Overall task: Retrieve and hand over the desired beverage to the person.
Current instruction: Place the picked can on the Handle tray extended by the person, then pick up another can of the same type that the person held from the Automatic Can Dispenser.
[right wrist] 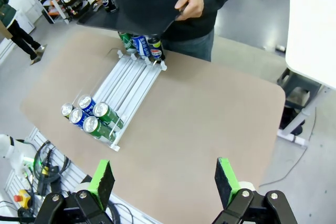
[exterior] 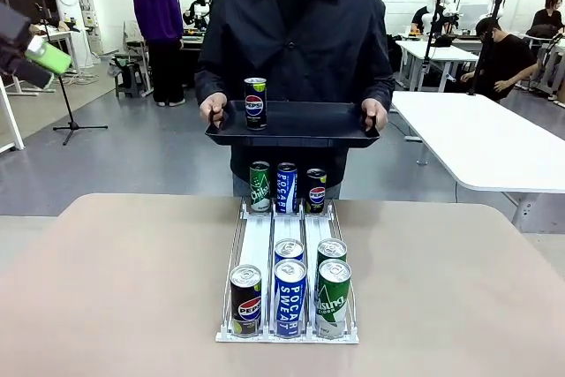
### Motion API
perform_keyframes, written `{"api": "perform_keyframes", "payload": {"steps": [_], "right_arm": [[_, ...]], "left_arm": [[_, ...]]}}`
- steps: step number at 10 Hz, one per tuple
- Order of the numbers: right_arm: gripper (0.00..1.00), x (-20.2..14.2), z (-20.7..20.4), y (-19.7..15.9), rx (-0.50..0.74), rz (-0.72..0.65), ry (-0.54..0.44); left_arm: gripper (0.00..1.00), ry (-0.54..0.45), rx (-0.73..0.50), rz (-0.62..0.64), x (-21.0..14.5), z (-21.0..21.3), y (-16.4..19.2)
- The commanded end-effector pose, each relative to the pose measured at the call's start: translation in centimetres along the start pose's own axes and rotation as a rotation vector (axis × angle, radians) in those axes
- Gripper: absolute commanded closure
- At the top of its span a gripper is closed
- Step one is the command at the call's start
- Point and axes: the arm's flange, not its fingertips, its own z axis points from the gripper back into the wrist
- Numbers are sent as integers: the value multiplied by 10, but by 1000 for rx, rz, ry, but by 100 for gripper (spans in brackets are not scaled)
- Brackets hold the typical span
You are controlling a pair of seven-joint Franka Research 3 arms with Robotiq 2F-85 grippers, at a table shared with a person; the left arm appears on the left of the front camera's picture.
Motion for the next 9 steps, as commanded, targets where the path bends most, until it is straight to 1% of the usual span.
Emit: {"api": "perform_keyframes", "payload": {"steps": [1,3,5,6,9], "right_arm": [[0,1,-1,0,25,12,-3],[0,1,-1,0,25,12,-3],[0,1,-1,0,25,12,-3],[0,1,-1,0,25,12,-3],[0,1,-1,0,25,12,-3]], "left_arm": [[0,-23,-14,-64,-14,10,-1],[0,10,7,-96,-14,16,-3],[0,38,8,-96,-11,19,-3],[0,1,0,-70,-13,16,-7],[0,1,0,-70,-13,16,-7]]}}
